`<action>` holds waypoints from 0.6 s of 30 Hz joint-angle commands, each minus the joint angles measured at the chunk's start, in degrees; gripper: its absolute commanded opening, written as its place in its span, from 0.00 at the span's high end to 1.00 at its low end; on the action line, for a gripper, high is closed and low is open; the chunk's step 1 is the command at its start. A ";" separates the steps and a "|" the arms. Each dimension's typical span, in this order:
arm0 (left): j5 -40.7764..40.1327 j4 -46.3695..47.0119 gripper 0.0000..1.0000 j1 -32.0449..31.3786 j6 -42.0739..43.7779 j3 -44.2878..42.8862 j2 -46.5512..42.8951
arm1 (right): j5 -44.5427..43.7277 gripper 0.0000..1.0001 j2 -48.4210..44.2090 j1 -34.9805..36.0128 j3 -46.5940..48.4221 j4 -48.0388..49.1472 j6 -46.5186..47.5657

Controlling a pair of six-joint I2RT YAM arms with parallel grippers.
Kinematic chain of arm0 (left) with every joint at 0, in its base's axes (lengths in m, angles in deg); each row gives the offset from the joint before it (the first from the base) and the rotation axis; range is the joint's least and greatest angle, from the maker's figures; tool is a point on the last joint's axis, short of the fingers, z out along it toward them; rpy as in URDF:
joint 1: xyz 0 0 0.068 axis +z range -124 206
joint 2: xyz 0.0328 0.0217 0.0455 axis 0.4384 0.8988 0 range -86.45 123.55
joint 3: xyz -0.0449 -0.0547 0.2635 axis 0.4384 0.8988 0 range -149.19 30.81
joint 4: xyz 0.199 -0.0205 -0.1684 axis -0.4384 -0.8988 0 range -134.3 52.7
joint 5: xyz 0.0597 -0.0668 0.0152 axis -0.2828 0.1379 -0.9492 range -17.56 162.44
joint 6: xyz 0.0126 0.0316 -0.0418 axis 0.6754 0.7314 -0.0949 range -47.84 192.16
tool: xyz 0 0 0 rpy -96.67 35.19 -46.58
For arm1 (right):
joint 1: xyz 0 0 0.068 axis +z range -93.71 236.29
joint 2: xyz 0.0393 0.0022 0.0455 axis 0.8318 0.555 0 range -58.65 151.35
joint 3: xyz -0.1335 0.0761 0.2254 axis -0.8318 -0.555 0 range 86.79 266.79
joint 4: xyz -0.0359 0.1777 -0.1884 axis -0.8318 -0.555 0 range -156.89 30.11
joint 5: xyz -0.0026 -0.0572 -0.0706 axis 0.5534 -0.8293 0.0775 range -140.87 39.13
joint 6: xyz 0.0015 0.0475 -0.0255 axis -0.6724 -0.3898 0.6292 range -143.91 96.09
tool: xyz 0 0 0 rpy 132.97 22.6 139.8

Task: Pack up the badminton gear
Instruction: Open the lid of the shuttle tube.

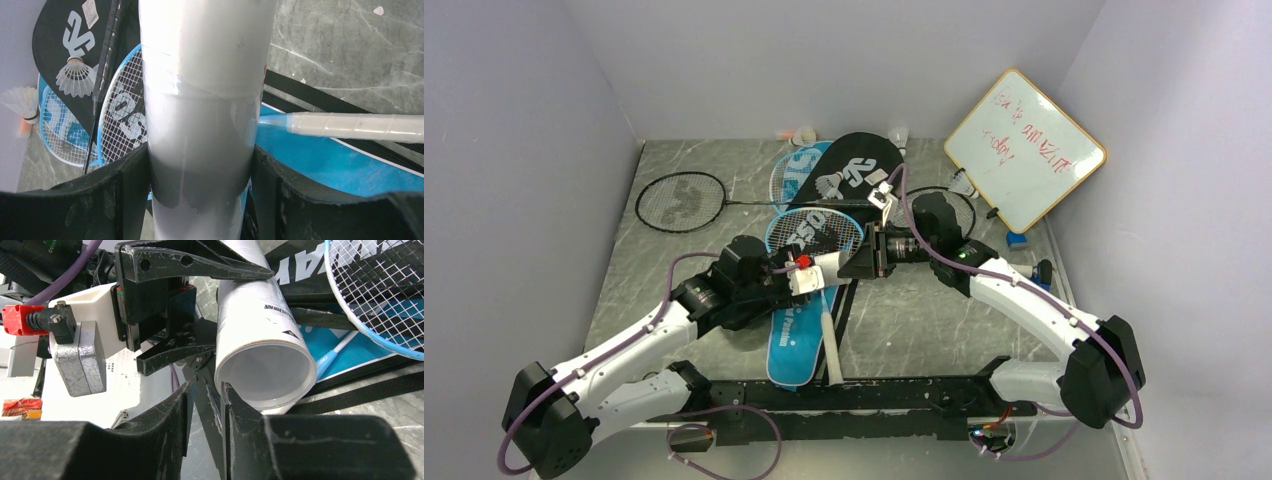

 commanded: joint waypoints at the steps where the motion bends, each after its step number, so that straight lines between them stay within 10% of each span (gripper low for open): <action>1: 2.39 1.42 0.49 0.02 0.64 -0.58 -0.82 | -0.51 0.70 0.25 0.16 2.29 3.06 -0.06; 9: 3.57 1.56 0.48 0.05 0.56 -0.50 -1.35 | -0.84 0.68 0.49 0.11 2.01 3.26 -0.04; 14: 3.30 1.51 0.49 0.06 0.56 -0.45 -1.37 | -1.12 0.97 0.56 0.17 2.27 2.64 0.16; 18: 2.22 1.40 0.49 0.02 0.47 -0.45 -1.32 | -2.69 0.99 -0.57 0.11 2.74 0.39 1.05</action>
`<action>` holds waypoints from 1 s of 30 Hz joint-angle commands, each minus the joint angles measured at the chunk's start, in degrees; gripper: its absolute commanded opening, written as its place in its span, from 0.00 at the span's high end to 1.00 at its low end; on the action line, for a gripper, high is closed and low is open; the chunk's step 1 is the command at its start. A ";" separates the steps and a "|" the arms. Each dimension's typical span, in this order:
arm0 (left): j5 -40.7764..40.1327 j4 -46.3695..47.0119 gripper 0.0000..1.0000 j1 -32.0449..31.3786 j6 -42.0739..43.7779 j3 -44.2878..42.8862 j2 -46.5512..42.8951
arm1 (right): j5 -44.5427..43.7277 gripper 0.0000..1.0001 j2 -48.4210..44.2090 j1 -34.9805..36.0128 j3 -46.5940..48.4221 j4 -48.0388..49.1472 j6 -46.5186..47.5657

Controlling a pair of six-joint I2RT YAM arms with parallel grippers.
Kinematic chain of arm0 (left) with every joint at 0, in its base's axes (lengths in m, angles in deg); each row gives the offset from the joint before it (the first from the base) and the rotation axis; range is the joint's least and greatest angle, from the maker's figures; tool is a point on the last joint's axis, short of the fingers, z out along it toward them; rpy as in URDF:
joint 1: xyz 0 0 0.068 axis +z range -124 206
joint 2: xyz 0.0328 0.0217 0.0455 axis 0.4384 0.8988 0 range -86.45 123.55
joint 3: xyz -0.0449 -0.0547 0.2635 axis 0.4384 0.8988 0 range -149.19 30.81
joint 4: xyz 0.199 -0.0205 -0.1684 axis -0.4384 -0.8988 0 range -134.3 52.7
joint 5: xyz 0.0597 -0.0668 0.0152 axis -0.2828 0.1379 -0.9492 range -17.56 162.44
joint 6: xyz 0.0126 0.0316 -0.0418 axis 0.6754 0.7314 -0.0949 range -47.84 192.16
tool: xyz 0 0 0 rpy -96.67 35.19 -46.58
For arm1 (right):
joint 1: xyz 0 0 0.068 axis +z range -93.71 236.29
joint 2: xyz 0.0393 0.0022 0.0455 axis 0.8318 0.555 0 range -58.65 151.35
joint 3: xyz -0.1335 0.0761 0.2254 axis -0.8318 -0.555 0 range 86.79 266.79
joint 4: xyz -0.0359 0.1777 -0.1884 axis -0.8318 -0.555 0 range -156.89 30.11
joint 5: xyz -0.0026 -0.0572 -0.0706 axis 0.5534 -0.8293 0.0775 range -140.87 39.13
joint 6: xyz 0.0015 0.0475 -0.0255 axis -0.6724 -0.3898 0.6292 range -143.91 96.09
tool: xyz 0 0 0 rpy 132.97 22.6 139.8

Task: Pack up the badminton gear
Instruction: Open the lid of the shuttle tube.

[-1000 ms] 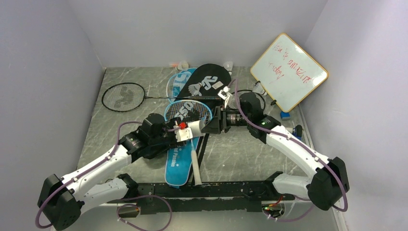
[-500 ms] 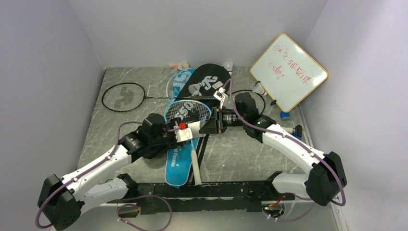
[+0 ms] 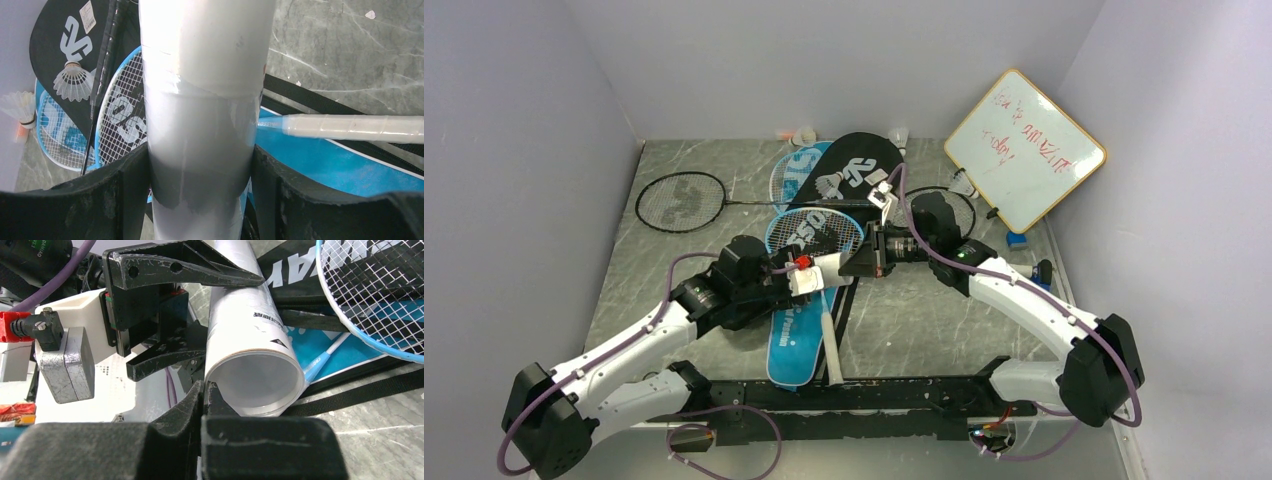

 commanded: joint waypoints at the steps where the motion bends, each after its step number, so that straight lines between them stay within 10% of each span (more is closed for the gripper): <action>1: 0.46 1.35 0.49 -0.05 0.49 -0.45 -1.10 | -2.30 0.99 -1.58 0.14 2.89 -0.90 1.46; 20: -0.16 2.58 0.50 0.06 -0.42 0.41 -3.38 | -8.14 1.00 -10.68 -1.78 5.37 -7.91 3.91; 30: -21.77 2.39 0.49 0.21 -3.90 -0.62 -3.33 | -40.35 1.00 -4.16 -1.89 2.25 -21.59 5.59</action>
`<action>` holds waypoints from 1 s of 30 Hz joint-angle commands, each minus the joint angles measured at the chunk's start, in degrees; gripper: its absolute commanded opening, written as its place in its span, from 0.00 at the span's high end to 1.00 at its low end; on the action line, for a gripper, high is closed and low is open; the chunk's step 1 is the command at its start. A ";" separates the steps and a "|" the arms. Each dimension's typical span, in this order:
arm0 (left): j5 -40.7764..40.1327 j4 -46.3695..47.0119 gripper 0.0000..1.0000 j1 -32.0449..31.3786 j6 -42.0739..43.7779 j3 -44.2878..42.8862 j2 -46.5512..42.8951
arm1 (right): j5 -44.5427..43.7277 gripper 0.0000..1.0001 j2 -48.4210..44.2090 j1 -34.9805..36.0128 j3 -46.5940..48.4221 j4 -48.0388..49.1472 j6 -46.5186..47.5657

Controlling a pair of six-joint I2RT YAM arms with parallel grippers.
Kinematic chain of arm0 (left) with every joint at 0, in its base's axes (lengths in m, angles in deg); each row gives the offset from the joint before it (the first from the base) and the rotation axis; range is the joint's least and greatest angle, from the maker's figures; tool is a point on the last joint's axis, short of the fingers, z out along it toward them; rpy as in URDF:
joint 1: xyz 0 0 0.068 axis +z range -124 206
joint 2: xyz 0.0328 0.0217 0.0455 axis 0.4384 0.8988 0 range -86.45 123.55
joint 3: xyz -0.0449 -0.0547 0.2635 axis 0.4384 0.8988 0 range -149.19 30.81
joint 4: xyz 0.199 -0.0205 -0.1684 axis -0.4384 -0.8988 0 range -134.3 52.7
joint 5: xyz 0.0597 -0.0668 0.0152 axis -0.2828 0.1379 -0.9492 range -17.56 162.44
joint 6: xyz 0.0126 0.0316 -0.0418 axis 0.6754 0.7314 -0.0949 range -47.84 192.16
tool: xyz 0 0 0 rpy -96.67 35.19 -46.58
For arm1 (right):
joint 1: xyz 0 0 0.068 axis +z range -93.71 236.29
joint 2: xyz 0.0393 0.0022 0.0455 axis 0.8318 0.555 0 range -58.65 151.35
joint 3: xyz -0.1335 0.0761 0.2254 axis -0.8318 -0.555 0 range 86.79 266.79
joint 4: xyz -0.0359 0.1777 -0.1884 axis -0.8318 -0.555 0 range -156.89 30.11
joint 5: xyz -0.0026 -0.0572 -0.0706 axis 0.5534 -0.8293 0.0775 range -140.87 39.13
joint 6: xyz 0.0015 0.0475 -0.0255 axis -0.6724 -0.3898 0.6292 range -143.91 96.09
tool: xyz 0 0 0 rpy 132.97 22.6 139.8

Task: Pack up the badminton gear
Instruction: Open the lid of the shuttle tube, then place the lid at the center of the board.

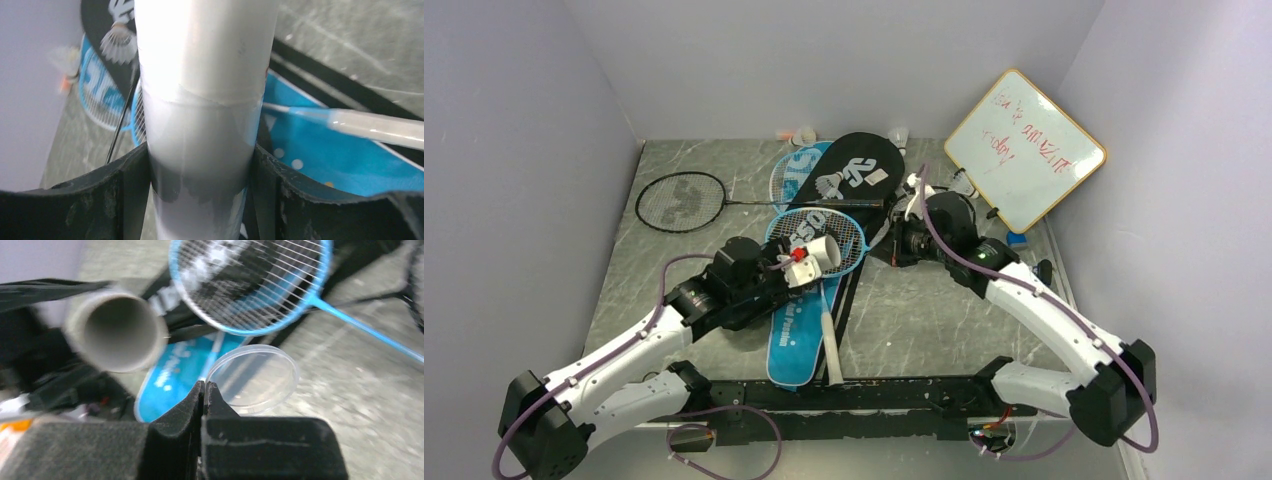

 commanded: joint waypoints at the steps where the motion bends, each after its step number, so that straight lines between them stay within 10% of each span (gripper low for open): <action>1: -14.40 1.59 0.49 0.40 -2.32 -0.97 -1.66 | -17.48 1.00 3.76 -0.21 -3.44 -4.72 0.30; 11: -26.23 6.79 0.46 3.07 -7.34 0.73 -10.62 | -27.89 0.97 14.79 1.93 -8.37 -0.46 -2.11; 17: -25.26 6.99 0.48 3.40 -6.62 0.77 -12.51 | -26.78 0.45 13.22 1.92 -6.51 1.18 0.26; 30: -20.37 9.62 0.46 4.38 -7.23 2.32 -17.91 | -26.10 0.46 22.48 2.44 9.62 9.50 7.50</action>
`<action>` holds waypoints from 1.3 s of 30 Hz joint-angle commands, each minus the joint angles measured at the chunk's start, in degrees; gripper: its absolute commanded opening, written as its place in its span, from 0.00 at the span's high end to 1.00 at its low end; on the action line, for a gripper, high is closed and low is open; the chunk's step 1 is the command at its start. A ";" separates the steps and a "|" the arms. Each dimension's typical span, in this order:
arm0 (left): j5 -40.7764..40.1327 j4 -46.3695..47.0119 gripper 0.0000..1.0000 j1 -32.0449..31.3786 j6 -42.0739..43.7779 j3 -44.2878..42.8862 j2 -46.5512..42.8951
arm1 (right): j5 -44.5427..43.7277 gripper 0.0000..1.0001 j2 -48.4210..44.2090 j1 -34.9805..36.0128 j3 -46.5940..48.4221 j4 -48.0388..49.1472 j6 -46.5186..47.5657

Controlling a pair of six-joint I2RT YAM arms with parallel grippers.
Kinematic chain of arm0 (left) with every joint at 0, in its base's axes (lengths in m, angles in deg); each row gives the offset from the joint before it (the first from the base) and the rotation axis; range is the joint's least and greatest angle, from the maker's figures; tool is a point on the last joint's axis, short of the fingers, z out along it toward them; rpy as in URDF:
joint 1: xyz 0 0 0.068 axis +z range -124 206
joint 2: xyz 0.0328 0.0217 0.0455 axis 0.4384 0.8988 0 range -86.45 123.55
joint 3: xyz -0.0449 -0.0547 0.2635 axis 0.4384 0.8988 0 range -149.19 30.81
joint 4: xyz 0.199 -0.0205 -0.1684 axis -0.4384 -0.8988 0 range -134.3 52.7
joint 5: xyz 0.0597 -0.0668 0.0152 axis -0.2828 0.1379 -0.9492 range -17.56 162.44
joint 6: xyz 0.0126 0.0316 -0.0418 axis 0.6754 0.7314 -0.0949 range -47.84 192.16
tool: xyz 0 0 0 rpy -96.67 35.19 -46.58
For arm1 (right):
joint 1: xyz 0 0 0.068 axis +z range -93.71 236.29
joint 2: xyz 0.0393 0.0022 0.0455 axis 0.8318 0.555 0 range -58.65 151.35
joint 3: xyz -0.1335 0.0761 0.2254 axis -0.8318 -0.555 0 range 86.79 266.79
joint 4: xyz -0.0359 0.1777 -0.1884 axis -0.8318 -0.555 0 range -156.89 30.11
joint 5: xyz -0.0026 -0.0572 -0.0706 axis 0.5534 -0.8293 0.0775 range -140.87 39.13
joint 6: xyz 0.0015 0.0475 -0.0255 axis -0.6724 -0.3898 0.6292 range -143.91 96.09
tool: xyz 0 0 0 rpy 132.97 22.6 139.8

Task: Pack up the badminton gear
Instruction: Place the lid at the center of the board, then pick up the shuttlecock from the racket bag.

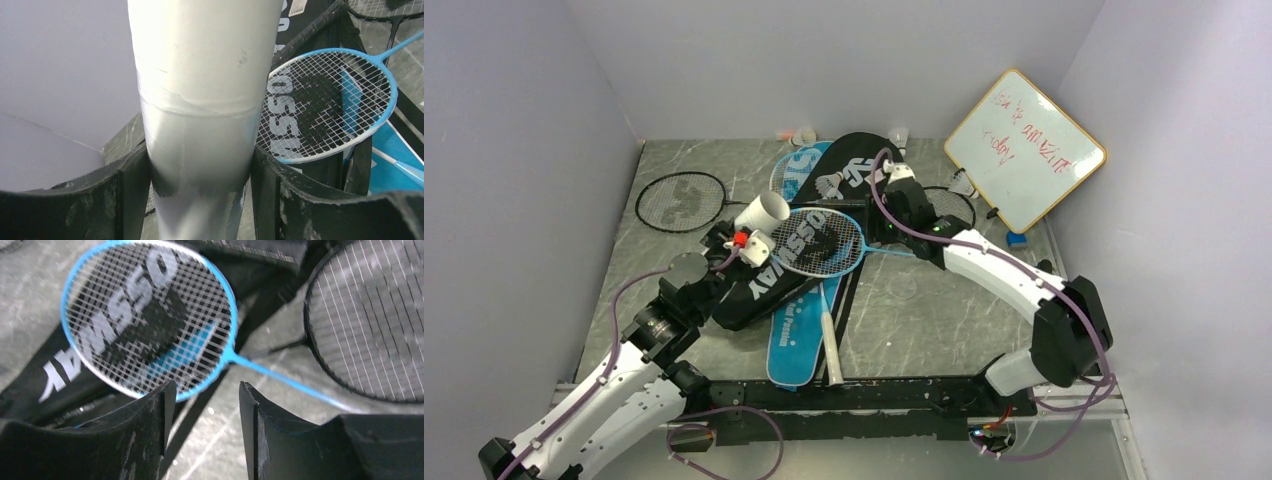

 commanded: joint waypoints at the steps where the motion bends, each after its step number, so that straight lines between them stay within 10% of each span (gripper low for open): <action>1: 1.71 3.73 0.46 0.35 -0.57 -0.47 -0.47 | -1.01 0.46 4.98 0.49 4.96 8.24 3.38; 27: 1.58 3.84 0.45 0.86 -1.35 -0.42 0.33 | -13.83 0.39 46.68 2.31 47.71 6.51 17.22; 39: 2.07 3.87 0.45 2.43 -1.01 -0.48 1.39 | -23.79 0.53 53.18 2.73 53.51 8.06 18.32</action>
